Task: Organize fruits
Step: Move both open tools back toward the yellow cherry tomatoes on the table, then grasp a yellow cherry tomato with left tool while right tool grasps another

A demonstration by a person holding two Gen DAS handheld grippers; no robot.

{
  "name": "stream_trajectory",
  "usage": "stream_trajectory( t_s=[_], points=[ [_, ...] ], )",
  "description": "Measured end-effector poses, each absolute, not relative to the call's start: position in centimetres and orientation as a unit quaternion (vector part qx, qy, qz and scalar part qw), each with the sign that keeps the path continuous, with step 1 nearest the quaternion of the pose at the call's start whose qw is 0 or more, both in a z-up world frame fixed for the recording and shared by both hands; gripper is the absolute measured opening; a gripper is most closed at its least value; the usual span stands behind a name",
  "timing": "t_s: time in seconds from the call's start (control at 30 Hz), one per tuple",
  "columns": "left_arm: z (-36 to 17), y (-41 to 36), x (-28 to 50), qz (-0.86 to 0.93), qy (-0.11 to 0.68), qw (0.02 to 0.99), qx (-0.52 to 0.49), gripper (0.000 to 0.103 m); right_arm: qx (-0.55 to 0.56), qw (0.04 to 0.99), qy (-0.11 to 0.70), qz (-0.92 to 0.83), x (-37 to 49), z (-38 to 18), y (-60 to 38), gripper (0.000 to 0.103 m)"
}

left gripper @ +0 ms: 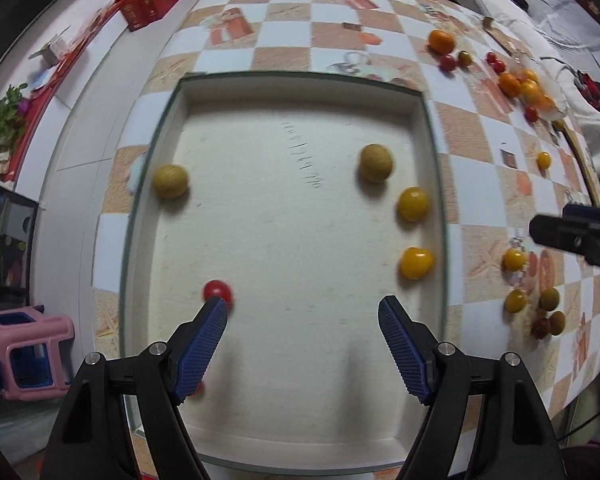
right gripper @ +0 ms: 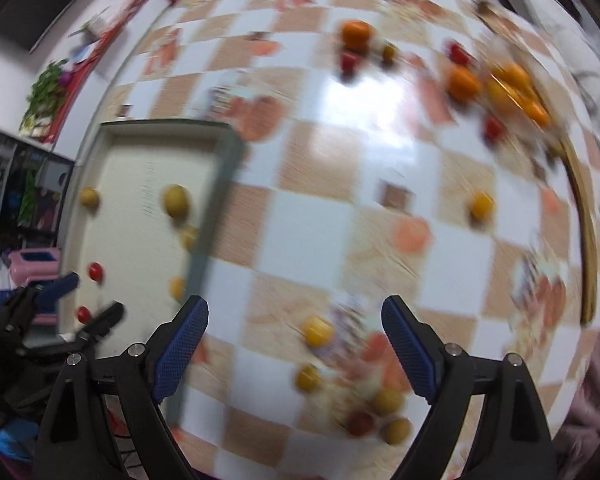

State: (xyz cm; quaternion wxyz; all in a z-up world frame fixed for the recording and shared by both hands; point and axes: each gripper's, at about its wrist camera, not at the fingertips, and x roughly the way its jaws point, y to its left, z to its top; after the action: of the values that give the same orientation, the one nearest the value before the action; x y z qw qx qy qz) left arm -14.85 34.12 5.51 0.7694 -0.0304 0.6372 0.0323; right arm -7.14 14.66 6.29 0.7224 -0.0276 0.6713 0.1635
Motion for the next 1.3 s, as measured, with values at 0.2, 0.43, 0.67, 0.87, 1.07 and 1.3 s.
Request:
stream_trajectory(
  t_s=[0.2,0.43,0.67,0.87,1.07,1.3],
  points=[
    [6.8,29.9,-13.4,-0.007,0.628,0.779,0.0,0.079,-0.007,0.71,0.696,0.106,-9.3,4.5,8.0,0.091],
    [6.9,25.4,-12.2,-0.052,0.633,0.773,0.013,0.079,0.017,0.706,0.705,0.065,-10.2,3.6,3.2,0.091],
    [5.5,21.5,-11.7,-0.075,0.643,0.762,0.017,0.079,0.02,0.716,0.695,0.061,-8.4,3.7,0.8,0.091],
    [3.8,19.5,-11.1,-0.065,0.651,0.756,0.015,0.079,0.009,0.721,0.689,0.07,-6.2,3.3,-0.1,0.091],
    [2.0,18.5,-10.5,-0.043,0.662,0.748,0.013,0.079,-0.011,0.731,0.677,0.089,-3.4,2.8,0.3,0.091],
    [0.8,17.6,-9.9,-0.02,0.666,0.745,0.019,0.079,-0.018,0.741,0.663,0.102,-0.3,1.8,1.7,0.091]
  ],
)
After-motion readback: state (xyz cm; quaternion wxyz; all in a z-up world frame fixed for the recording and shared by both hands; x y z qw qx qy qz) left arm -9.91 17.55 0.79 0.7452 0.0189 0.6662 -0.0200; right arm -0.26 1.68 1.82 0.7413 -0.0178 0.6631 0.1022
